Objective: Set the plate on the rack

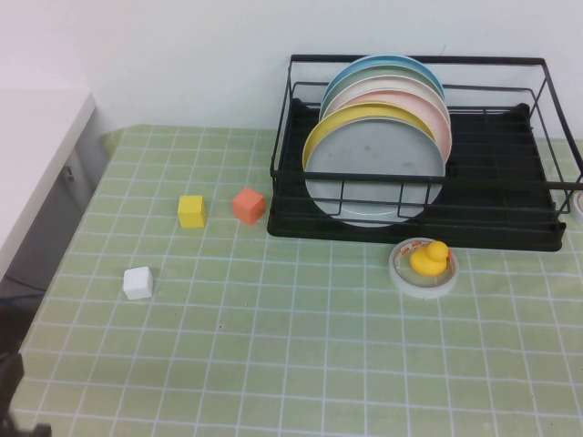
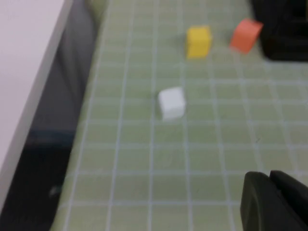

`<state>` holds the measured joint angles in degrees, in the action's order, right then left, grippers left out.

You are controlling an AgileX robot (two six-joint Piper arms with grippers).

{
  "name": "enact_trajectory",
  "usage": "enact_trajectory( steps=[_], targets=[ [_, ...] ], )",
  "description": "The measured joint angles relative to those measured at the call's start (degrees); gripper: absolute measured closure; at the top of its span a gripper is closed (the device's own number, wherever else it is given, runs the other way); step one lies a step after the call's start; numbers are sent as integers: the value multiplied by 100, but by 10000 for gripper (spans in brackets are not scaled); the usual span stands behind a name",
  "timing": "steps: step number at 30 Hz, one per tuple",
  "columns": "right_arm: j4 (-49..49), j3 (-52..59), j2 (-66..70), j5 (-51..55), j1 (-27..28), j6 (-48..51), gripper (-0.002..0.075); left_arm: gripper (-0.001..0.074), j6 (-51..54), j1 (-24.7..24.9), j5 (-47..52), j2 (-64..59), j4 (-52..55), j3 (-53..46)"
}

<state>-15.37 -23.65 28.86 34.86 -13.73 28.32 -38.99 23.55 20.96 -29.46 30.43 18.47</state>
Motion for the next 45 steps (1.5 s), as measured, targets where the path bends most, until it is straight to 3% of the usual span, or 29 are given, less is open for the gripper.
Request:
enact_trajectory(
  steps=[6,16,25,45],
  targets=[
    [0,0,-311,-191,0,63,726,735,11,0,-695,777,372,-530],
    [13,71,-1604,-111,0,150,726,735,21,0,-1038,883,582,-578],
    [-98,80,-1675,931,0,150,726,735,21,0,-1174,883,855,-578],
    [-141,80,-1675,980,0,138,726,735,-328,0,-1465,883,1048,-580]
  ],
)
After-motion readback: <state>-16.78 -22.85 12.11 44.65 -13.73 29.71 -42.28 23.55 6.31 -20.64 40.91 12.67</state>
